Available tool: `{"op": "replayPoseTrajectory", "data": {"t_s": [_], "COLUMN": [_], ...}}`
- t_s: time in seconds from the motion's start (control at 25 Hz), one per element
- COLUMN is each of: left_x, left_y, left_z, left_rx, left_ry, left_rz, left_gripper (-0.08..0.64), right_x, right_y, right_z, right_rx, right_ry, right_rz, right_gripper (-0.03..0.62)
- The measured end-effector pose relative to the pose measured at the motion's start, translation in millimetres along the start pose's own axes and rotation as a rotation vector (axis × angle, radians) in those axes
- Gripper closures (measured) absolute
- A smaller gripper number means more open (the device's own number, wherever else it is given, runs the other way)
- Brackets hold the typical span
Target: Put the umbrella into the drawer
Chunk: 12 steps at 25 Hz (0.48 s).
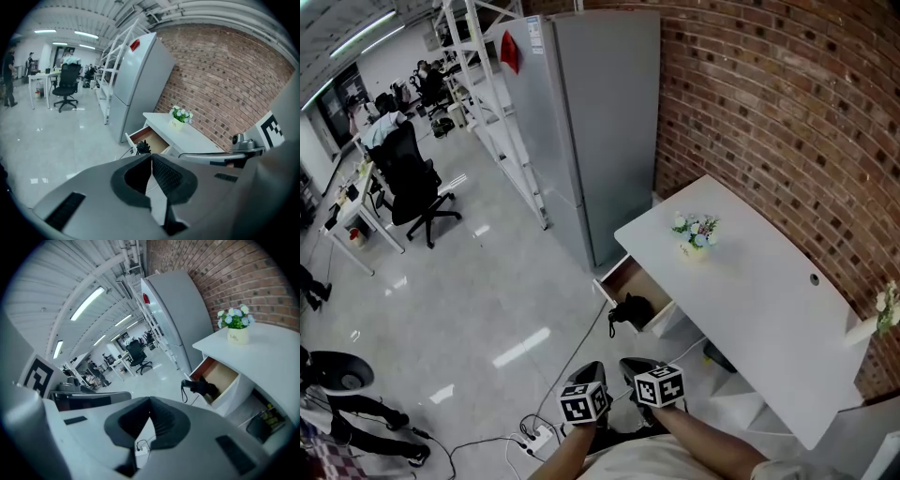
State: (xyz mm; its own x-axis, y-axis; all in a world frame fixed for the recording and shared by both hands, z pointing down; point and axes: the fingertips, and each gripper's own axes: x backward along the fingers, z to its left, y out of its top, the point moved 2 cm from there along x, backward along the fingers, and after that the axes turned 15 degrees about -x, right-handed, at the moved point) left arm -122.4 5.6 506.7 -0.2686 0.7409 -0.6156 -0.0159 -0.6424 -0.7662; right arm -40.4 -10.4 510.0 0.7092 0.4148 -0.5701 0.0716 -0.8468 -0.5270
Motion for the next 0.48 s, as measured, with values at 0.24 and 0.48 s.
{"op": "replayPoseTrajectory", "data": {"t_s": [0.24,0.48], "left_x": [-1.0,-1.0], "left_y": [0.4,-2.3], "left_z": [2.5,1.0], "left_rx": [0.009,0.015], "left_ry": [0.011,0.012], "left_rz": [0.002,0.007], "left_gripper": [0.548,0.548], "right_x": [-3.2,-4.8], "right_y": [0.7,-1.9], "right_z": [-1.9,-1.1], "right_rx": [0.019,0.023], "right_ry": [-0.006,0.001], "right_rz": [0.012,0.031], "right_gripper": [0.577,0.577]}}
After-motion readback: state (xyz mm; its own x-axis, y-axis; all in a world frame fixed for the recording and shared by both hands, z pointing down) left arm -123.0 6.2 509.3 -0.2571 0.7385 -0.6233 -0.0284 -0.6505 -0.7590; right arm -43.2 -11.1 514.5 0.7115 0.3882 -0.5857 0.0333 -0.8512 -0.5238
